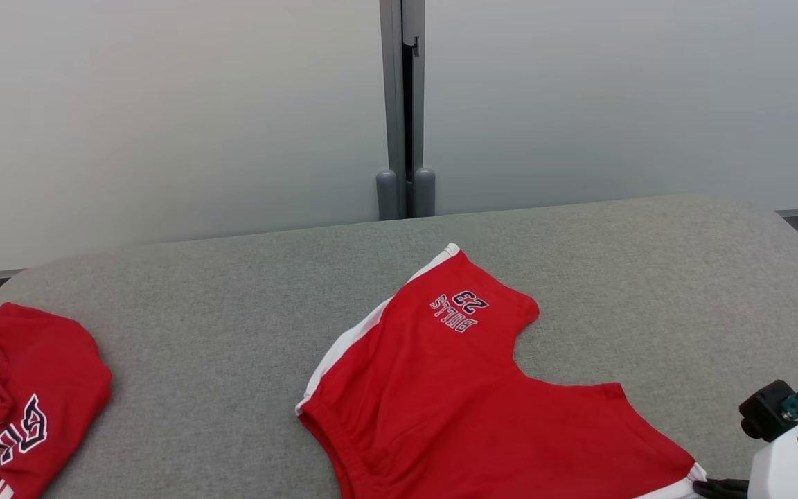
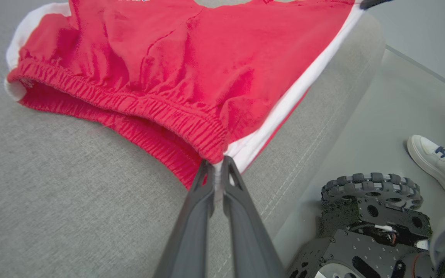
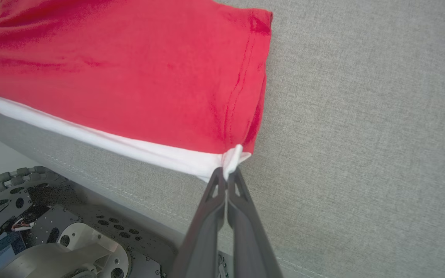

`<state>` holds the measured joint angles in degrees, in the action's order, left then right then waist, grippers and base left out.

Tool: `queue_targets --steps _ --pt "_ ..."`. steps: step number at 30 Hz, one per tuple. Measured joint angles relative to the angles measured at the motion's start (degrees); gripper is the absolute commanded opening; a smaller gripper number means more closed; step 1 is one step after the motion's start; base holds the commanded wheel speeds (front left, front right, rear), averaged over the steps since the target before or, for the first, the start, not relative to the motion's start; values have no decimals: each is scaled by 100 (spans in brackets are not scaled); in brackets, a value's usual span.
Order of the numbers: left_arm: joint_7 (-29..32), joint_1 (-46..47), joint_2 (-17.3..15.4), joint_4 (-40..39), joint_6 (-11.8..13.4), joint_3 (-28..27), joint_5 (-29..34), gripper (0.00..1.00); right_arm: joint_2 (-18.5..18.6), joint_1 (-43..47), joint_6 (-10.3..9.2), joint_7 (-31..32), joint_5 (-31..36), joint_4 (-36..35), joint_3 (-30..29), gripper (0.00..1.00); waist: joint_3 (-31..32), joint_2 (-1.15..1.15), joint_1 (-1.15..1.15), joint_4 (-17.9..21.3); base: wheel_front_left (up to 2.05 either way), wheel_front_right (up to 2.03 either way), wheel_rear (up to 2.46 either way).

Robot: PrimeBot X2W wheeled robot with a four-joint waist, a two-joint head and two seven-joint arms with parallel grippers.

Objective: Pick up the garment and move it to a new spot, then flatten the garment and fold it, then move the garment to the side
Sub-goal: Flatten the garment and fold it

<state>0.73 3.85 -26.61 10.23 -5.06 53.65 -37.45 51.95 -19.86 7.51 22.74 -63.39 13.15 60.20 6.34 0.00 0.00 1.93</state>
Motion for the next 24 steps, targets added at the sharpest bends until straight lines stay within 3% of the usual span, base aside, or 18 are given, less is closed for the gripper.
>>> queue_targets --steps 3,7,10,17,24 --pt "175 -123 -152 -354 4 69 -49 0 261 51 0 188 -25 -308 -98 0 7 0 0 -47 0 0 0" --pt "181 -118 -222 -709 164 -105 -141 0 347 26 -1 205 20 -521 -393 0 -12 0 0 -140 0 0 0" --pt "212 -44 -196 -840 212 -158 -149 0 352 -135 -1 259 556 -630 -446 0 -45 0 0 -256 0 0 0" --pt "229 378 92 -980 234 -374 -363 0 91 -631 -1 506 758 -664 -1026 0 -257 0 0 -618 0 0 0" --pt "226 1194 492 -790 94 -495 -388 0 -115 -1545 -1 865 866 -449 -1563 0 -787 0 0 -967 0 0 0"
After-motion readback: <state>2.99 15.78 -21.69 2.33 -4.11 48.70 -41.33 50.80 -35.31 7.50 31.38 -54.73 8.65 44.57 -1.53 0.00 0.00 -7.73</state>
